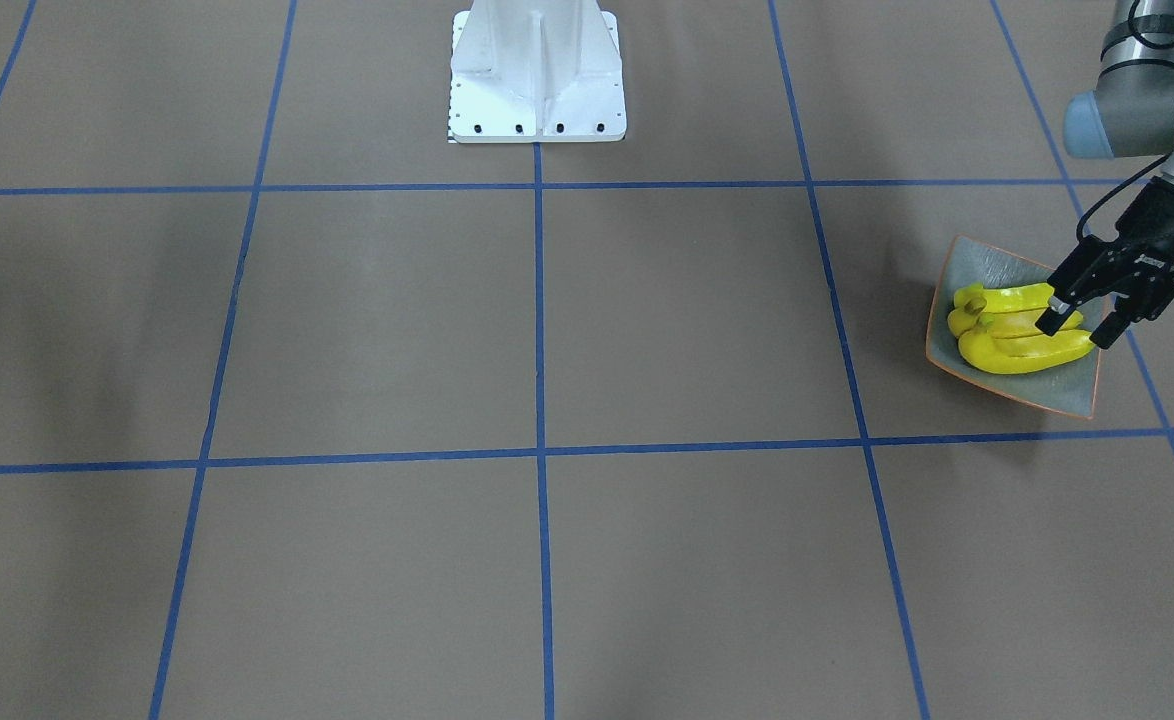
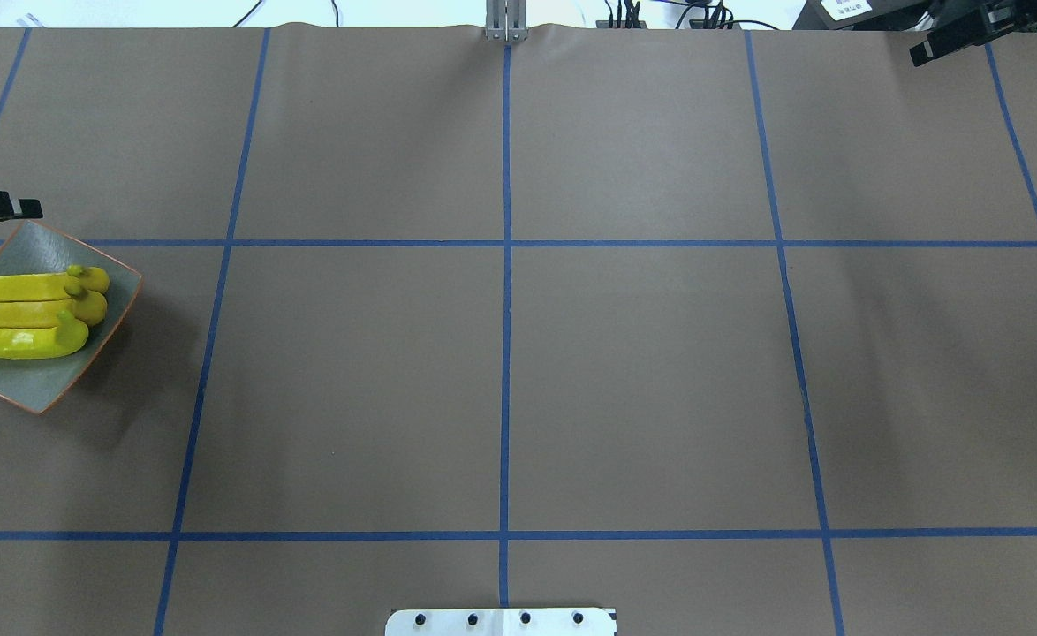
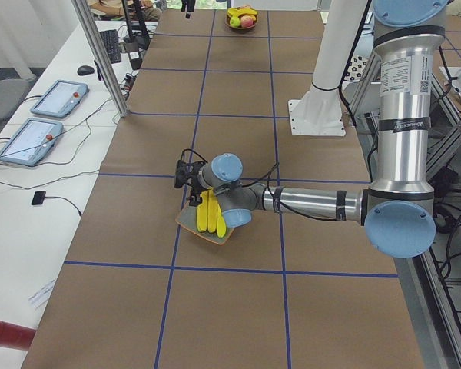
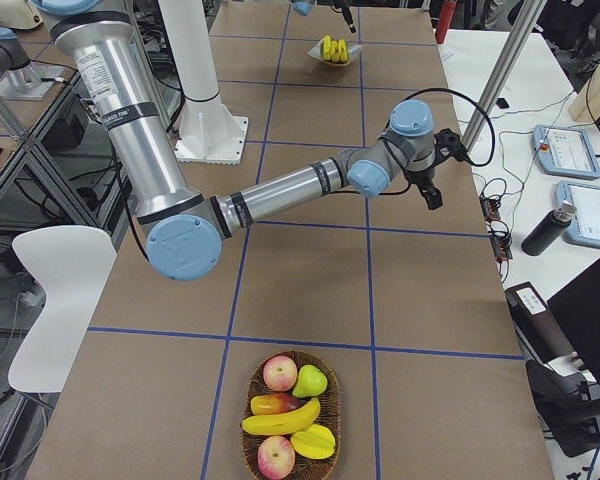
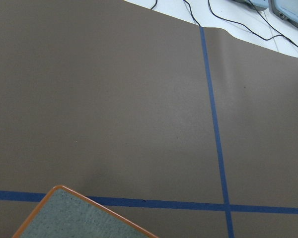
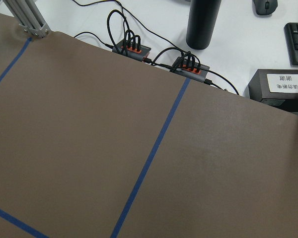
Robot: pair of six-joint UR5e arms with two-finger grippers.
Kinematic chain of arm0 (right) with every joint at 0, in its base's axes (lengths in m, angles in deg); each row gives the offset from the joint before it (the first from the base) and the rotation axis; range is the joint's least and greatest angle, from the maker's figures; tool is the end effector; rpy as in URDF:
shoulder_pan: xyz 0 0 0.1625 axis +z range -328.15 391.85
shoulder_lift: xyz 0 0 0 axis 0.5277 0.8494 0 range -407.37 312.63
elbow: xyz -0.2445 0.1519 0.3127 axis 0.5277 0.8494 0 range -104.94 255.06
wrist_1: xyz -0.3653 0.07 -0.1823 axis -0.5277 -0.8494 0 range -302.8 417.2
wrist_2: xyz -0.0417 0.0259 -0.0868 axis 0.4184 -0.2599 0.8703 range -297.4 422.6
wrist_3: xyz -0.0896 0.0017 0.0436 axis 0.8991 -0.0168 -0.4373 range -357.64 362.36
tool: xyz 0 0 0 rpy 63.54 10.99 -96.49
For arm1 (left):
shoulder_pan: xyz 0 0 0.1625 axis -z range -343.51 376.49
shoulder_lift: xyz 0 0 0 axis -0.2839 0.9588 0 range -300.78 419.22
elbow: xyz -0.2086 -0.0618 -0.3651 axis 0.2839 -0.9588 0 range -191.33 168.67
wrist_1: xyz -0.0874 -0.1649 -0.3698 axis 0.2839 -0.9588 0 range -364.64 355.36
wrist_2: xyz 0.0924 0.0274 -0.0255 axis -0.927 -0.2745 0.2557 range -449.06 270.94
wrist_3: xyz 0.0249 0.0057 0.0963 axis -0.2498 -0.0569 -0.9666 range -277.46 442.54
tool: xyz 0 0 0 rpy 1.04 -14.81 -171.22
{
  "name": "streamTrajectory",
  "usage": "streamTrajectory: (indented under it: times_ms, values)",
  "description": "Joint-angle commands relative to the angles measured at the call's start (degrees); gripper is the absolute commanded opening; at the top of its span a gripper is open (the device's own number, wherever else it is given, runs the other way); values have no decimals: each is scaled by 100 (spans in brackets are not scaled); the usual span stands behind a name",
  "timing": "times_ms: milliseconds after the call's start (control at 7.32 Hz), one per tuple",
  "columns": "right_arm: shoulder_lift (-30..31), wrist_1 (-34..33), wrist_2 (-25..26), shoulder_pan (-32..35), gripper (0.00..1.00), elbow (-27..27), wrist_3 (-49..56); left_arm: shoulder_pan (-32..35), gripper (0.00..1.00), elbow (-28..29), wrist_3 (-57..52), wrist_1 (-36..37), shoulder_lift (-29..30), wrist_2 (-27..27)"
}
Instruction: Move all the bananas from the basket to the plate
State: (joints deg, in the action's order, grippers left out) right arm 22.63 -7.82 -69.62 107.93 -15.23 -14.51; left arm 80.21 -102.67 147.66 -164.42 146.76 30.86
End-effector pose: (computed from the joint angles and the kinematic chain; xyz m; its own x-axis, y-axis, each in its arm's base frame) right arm -0.0886 -0.6330 0.4069 0.6271 -0.4157 0.6587 -0.0132 0.8399 0.5426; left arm 0.1423 -0.4769 0.5333 0.3865 0.0408 -0.9214 0.4506 0.8633 0.2273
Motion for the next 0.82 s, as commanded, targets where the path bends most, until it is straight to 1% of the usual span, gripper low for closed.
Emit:
streamTrajectory:
  times_ms: [0, 137, 273, 410, 547, 683]
  values:
    - [669, -19, -216, 519, 100, 30, 971, -8, 99, -33, 1, 0, 96, 5]
    - [1177, -36, -217, 730, 100, 38, 1637, -8, 99, -24, 1, 0, 149, -3]
    - [1574, -45, -260, 1028, 100, 99, 2531, -17, 99, 11, 1, 0, 176, -30]
    - [1856, -45, -435, 1353, 100, 318, 3227, -17, 99, 11, 1, 0, 211, -30]
    - [1955, -19, -541, 1644, 100, 755, 3878, -17, 99, 20, 1, 0, 255, -39]
    - [1947, -1, -664, 1881, 100, 1438, 4555, -17, 99, 11, 1, 0, 272, -47]
